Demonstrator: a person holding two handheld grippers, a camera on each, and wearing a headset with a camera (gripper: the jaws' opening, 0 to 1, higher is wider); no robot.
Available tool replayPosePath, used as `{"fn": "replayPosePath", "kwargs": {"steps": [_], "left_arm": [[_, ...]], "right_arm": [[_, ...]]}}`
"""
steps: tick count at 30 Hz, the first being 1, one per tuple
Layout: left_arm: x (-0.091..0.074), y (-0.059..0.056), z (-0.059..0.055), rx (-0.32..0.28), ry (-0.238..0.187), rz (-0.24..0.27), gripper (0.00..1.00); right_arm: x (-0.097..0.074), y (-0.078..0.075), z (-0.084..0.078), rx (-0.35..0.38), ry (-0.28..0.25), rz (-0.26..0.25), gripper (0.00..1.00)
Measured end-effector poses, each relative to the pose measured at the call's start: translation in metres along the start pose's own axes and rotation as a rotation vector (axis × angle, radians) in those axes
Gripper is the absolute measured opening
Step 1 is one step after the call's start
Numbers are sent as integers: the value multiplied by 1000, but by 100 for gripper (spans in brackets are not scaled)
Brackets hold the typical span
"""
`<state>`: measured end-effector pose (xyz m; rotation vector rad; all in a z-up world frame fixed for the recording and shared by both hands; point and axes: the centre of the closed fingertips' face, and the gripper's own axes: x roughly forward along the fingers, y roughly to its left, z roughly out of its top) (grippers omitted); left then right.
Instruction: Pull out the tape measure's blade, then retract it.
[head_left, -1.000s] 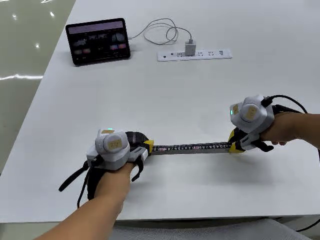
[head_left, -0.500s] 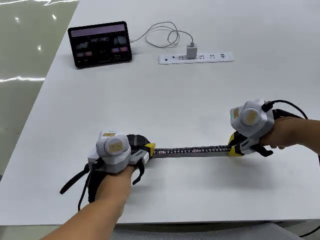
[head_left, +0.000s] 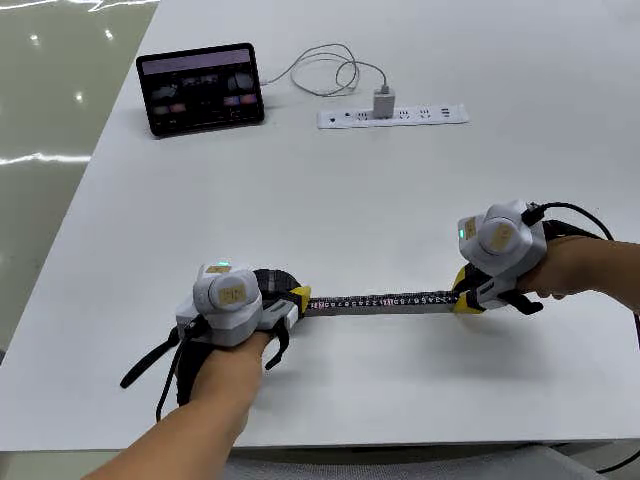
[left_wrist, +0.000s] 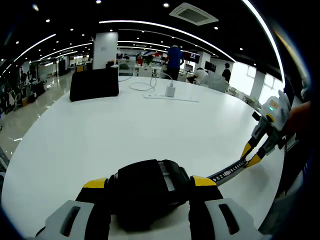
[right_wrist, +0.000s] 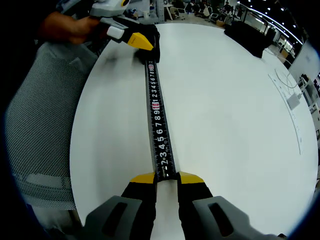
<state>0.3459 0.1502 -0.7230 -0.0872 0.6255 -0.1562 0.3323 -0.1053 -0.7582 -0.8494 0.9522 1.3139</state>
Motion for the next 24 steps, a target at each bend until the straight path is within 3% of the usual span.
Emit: {"fn": "replayPosePath", "kwargs": {"steps": [24], "left_arm": [[1, 0, 0, 3, 2, -7, 59]], "right_arm": [[5, 3, 14, -1, -34, 19, 11]]}}
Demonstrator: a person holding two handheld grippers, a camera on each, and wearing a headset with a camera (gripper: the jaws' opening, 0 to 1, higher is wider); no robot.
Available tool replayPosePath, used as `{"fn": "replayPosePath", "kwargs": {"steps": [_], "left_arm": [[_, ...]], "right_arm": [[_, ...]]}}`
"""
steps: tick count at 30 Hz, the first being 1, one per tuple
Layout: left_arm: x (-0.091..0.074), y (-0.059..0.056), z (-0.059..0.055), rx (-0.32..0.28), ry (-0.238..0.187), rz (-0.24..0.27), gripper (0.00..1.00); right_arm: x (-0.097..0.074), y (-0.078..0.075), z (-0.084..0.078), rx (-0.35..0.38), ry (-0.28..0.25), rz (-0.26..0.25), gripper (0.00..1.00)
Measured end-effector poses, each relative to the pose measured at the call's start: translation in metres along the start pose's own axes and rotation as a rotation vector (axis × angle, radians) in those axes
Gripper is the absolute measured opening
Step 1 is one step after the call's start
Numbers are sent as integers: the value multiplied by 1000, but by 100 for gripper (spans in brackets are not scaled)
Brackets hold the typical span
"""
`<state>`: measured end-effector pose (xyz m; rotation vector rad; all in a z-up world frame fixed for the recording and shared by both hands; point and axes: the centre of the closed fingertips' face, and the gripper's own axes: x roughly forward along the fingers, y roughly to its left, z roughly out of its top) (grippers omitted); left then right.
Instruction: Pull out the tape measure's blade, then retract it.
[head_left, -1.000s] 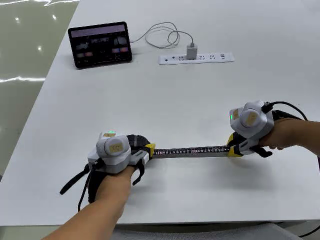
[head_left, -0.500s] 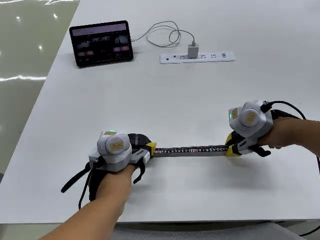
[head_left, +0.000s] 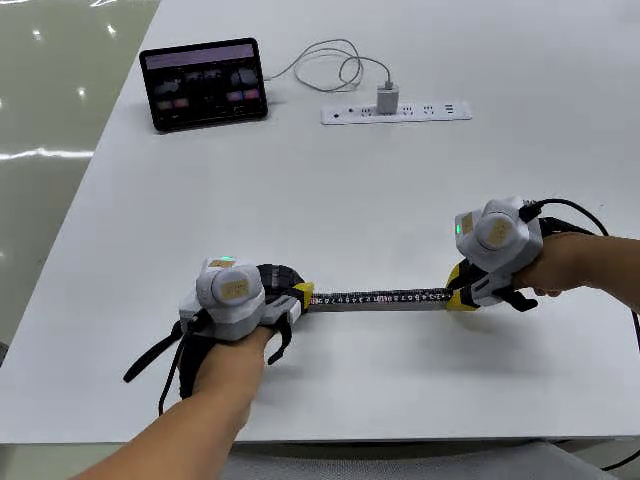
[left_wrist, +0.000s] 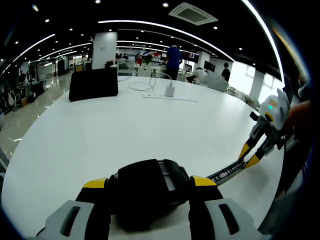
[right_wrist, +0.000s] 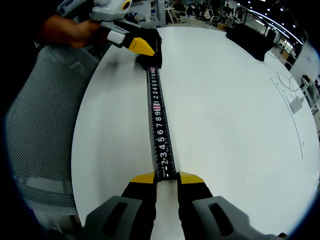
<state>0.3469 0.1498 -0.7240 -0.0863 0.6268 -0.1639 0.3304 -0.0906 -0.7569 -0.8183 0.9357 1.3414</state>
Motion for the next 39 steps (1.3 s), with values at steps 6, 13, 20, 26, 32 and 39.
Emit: {"fn": "replayPosePath", "kwargs": {"steps": [6, 13, 20, 26, 32, 39], "left_arm": [[0, 0, 0, 1, 0, -1, 59], [0, 0, -1, 1, 0, -1, 59], [-1, 0, -1, 1, 0, -1, 59], [-1, 0, 0, 1, 0, -1, 59], [-1, 0, -1, 2, 1, -1, 59], [-1, 0, -1, 2, 0, -2, 59]], "right_arm": [[1, 1, 3, 3, -6, 4, 11], [3, 2, 6, 3, -14, 6, 11], [4, 3, 9, 2, -20, 8, 11], [5, 3, 10, 5, -24, 10, 11], [6, 3, 12, 6, -26, 10, 11], [7, 3, 13, 5, -28, 11, 11]]}}
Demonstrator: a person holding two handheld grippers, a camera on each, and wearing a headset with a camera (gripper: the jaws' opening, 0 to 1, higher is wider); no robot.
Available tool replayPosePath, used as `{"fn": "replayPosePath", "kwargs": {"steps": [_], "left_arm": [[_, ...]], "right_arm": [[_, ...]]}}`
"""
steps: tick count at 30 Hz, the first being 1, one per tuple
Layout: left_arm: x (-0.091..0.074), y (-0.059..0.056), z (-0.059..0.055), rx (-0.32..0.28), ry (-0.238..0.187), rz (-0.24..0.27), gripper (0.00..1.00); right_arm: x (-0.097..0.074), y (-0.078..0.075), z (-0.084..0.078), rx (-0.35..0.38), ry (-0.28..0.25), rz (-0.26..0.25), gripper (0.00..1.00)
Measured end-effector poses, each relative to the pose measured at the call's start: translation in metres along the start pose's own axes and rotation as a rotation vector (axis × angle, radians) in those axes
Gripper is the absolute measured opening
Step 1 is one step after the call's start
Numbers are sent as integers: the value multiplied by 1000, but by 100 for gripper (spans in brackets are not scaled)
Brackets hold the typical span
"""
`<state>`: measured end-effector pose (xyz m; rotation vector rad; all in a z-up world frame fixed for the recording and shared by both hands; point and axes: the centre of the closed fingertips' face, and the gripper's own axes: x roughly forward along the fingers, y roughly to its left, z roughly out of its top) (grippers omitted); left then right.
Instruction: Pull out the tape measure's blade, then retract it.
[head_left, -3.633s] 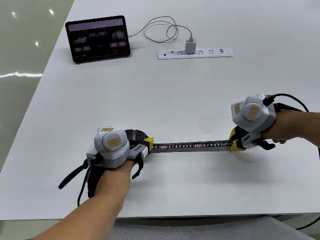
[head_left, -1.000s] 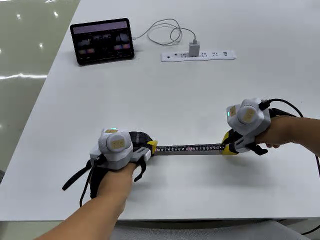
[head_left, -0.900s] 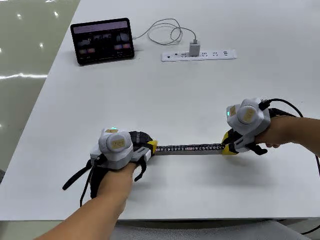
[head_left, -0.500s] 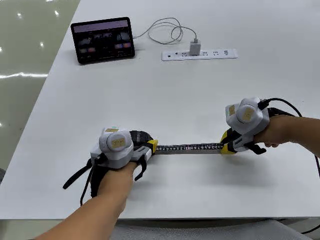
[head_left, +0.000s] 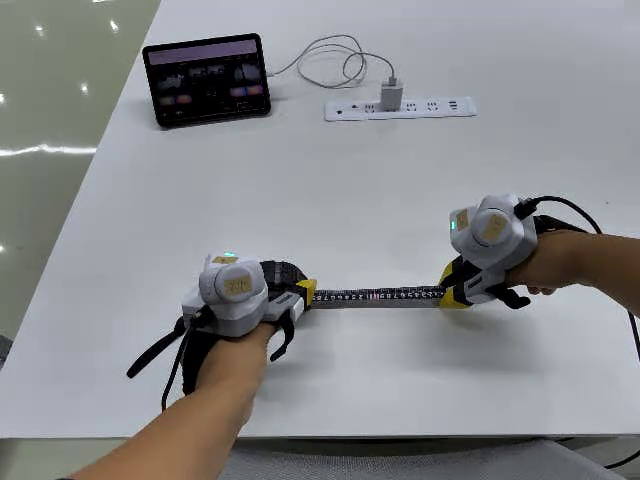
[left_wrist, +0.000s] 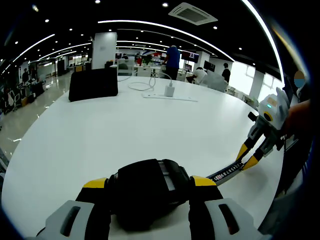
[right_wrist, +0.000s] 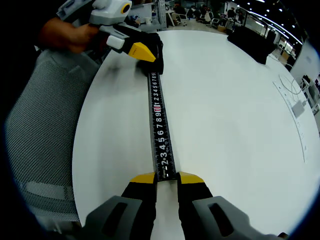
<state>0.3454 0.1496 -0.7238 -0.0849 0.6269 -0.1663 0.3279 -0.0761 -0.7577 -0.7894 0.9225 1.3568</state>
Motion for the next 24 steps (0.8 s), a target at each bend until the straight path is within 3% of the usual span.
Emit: {"fn": "replayPosePath", "kwargs": {"steps": [10, 24], "left_arm": [[0, 0, 0, 1, 0, -1, 59], [1, 0, 0, 1, 1, -2, 59]], "right_arm": [[2, 1, 2, -63, -1, 8, 11], [4, 0, 6, -61, -7, 15, 11]]}}
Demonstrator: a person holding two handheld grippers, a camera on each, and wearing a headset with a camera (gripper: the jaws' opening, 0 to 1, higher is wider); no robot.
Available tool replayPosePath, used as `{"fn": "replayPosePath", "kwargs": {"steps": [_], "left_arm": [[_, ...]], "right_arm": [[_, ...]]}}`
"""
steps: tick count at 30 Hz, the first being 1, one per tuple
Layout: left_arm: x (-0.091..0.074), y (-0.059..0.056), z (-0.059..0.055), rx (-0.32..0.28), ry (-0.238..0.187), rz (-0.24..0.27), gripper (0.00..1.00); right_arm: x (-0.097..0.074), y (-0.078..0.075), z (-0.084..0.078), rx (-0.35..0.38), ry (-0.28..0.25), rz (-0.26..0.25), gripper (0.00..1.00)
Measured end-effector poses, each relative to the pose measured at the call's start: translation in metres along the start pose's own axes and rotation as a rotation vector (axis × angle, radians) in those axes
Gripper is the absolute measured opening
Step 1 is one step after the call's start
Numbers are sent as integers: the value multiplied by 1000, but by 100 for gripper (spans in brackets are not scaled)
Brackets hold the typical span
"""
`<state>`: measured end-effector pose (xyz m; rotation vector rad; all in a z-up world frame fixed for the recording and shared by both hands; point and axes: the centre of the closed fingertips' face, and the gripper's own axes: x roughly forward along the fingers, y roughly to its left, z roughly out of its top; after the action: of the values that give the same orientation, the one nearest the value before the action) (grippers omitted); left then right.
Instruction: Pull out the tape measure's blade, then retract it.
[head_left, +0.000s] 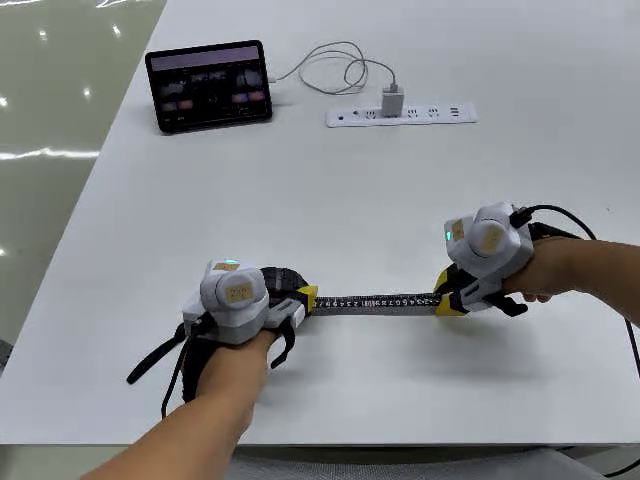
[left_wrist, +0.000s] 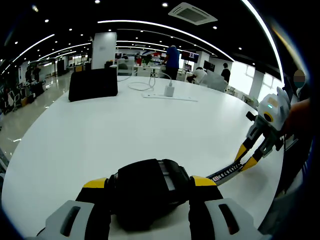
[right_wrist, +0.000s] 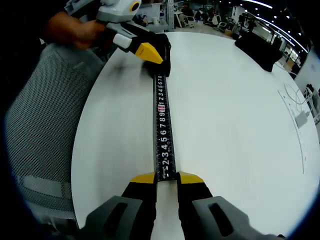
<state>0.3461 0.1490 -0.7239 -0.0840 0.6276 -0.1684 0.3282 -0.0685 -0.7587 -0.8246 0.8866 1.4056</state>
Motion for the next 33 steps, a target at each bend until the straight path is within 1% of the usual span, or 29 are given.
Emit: {"fn": "replayPosePath", "kwargs": {"steps": [3, 12, 17, 22, 24, 33], "left_arm": [[0, 0, 0, 0, 1, 0, 59], [-1, 0, 0, 0, 0, 0, 59], [-1, 0, 0, 0, -1, -1, 59], [-1, 0, -1, -1, -2, -1, 59], [-1, 0, -1, -1, -2, -1, 59], [-1, 0, 0, -1, -3, -1, 59]], "right_arm": [[1, -1, 0, 8, 2, 0, 11], [5, -2, 2, -14, -2, 0, 11], [6, -2, 4, 12, -6, -3, 11], [6, 1, 6, 20, -11, -3, 11], [7, 0, 7, 6, -16, -3, 11], [9, -2, 11, 30, -23, -5, 11]]}}
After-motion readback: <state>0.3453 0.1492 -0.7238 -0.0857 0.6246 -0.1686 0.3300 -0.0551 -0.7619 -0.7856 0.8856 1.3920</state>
